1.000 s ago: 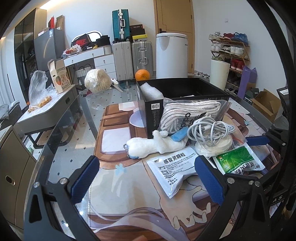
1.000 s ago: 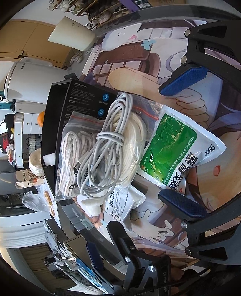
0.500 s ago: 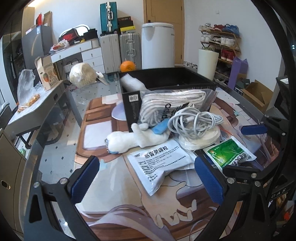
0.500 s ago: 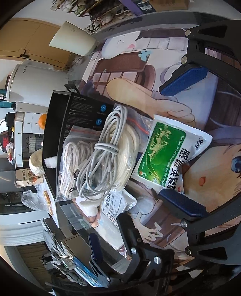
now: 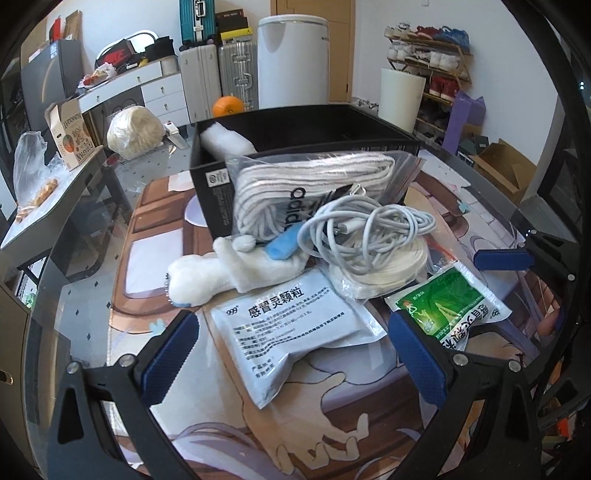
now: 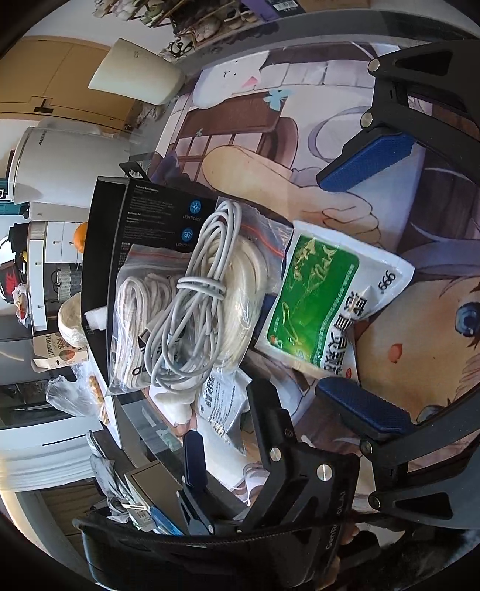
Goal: Organize soft objects
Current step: 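Grasp the white medicine sachet with the left gripper while the right gripper grasps the green sachet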
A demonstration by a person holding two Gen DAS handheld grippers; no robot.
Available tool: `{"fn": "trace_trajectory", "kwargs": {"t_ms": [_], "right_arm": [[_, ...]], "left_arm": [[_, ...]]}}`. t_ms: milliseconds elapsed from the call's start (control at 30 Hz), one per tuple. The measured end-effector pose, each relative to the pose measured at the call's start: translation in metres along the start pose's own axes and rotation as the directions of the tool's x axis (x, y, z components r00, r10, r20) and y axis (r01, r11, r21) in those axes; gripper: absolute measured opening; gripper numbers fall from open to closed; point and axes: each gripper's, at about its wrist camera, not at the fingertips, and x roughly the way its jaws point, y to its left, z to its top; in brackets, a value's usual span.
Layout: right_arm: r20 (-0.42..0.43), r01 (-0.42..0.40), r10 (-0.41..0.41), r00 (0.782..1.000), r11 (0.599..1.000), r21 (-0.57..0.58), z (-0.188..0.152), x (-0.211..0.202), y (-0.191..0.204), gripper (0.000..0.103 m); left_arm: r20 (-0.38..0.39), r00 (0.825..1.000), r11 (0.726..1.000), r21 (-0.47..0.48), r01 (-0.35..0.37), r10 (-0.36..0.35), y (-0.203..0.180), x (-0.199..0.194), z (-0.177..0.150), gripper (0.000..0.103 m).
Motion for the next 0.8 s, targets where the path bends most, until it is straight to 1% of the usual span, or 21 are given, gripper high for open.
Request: {"fn": "trace_trajectory", "kwargs": {"t_ms": [133,267,333,400,467,567,600,633,733,800], "right_arm": [[0.0,0.01,-0.01,1.0,1.0,0.015,-0.001,-0.002,-0.008,0.102],[0.0,0.014,-0.014,1.0,1.0,0.023,-0.003,-0.003,-0.011,0.102],[0.001,0.011,-0.011,1.0,1.0,0.017,-0.002,-0.004,-0.01,0.102],[0.003,0.007,-0.007,1.0,1.0,0.013,-0.002,-0.003,-0.009,0.102],[0.002,0.004,-0.004,1.0,1.0,0.011,-0.001,-0.003,-0.009,0.102],[0.002,0.003,-0.003,1.0,1.0,0.008,-0.002,-0.003,-0.008,0.102],[0.001,0.003,-0.003,1.0,1.0,0.008,-0.002,-0.003,-0.008,0.102],[0.001,0.004,-0.004,1.0,1.0,0.008,-0.002,-0.003,-0.007,0.102],[0.0,0.005,-0.005,1.0,1.0,0.007,-0.002,-0.003,-0.008,0.102],[-0.001,0.007,-0.007,1.0,1.0,0.004,-0.001,-0.004,-0.007,0.102]], "left_arm": [[-0.032,0.999,1.0,0.0,-0.01,0.01,0.0,0.006,0.002,0.103],[-0.058,0.998,1.0,-0.017,-0.001,0.0,0.002,0.012,0.003,0.101],[-0.066,0.998,1.0,-0.023,0.008,-0.01,0.002,0.014,0.002,0.094],[-0.066,0.998,0.999,-0.025,0.021,-0.023,0.003,0.014,0.002,0.092],[-0.064,0.997,0.999,-0.025,0.032,-0.033,0.003,0.014,0.001,0.088],[-0.055,0.997,0.999,-0.019,0.044,-0.045,0.001,0.012,0.0,0.075],[-0.051,0.998,0.999,-0.014,0.048,-0.049,0.001,0.011,0.0,0.064],[-0.047,0.998,0.999,-0.011,0.048,-0.049,0.0,0.01,-0.001,0.056],[-0.031,0.998,0.999,-0.006,0.047,-0.047,-0.001,0.006,-0.002,0.051],[-0.029,0.998,0.999,-0.004,0.049,-0.049,0.0,0.005,-0.002,0.05]]}}
